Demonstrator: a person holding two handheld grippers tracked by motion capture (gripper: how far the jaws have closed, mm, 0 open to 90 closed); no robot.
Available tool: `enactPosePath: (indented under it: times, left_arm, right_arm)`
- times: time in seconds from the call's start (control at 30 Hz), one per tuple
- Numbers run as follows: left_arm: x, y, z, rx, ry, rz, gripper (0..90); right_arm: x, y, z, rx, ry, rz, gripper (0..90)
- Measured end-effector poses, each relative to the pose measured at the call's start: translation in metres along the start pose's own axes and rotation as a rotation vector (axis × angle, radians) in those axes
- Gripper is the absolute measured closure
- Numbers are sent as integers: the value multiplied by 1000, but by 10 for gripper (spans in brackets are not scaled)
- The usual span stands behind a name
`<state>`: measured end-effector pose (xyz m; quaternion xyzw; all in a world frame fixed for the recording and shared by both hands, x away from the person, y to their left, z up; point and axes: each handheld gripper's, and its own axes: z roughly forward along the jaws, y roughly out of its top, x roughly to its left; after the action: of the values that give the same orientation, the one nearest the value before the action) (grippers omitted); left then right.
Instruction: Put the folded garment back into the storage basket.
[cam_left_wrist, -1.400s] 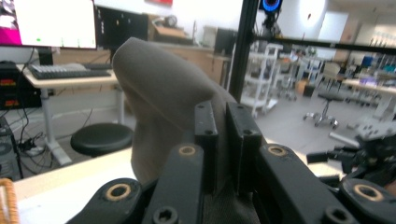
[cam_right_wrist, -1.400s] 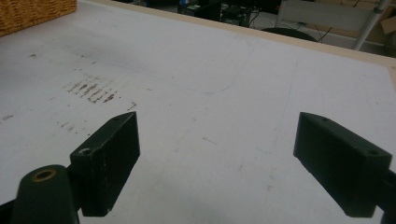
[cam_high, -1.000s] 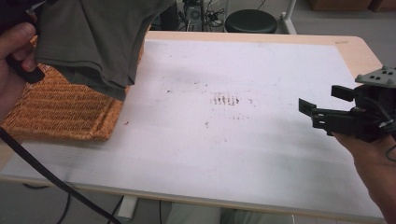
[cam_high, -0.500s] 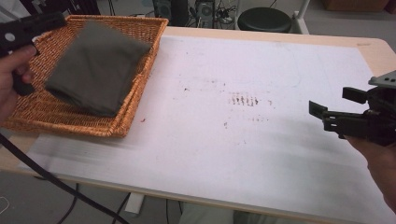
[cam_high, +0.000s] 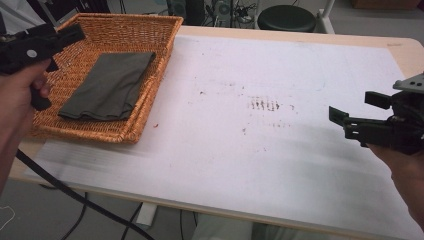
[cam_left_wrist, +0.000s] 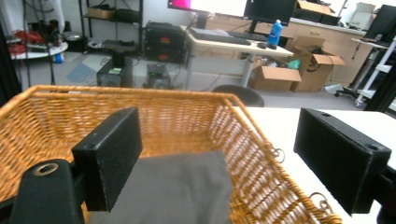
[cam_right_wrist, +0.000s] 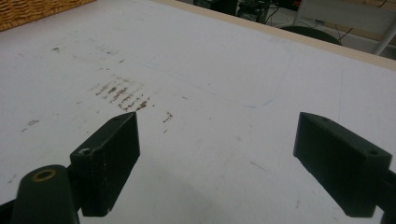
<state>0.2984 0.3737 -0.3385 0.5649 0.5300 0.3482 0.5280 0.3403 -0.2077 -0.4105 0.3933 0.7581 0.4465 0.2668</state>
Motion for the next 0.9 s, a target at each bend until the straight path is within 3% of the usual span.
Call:
enactPosePath:
  times: [0.43, 0.9]
  left_arm:
    - [-41, -3, 16, -18, -90, 26, 158]
    - [-123, -28, 38, -8, -219, 84, 158]
  right_arm:
    - [-3, -5, -4, -8, -8, 13, 144]
    - [-4, -11, -8, -43, -12, 33, 143]
